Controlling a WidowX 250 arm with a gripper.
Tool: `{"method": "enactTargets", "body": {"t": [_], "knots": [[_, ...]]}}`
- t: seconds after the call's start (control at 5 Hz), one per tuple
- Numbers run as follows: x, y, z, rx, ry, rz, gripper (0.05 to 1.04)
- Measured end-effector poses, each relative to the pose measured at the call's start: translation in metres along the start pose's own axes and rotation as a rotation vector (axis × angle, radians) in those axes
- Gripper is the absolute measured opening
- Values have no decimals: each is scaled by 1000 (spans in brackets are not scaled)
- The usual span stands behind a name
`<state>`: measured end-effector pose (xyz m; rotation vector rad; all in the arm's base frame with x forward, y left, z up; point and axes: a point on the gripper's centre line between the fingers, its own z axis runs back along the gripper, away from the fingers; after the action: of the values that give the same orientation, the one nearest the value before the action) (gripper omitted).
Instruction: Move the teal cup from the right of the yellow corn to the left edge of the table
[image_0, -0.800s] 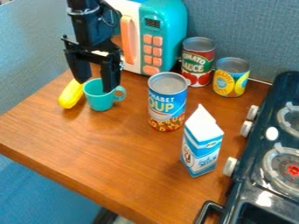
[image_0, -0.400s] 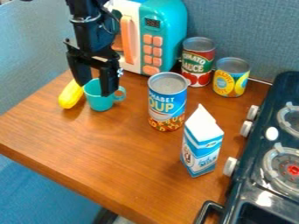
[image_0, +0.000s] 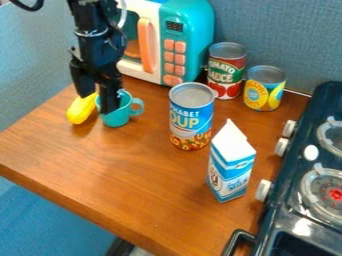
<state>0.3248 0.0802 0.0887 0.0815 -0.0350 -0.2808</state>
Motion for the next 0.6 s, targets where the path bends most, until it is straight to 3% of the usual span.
{"method": "enactTargets", "body": {"t": [0.2,0.6], "knots": [[11,12,-16,-25,91,-127,1001],[29,8,-15,-53,5,-175,1001]]}}
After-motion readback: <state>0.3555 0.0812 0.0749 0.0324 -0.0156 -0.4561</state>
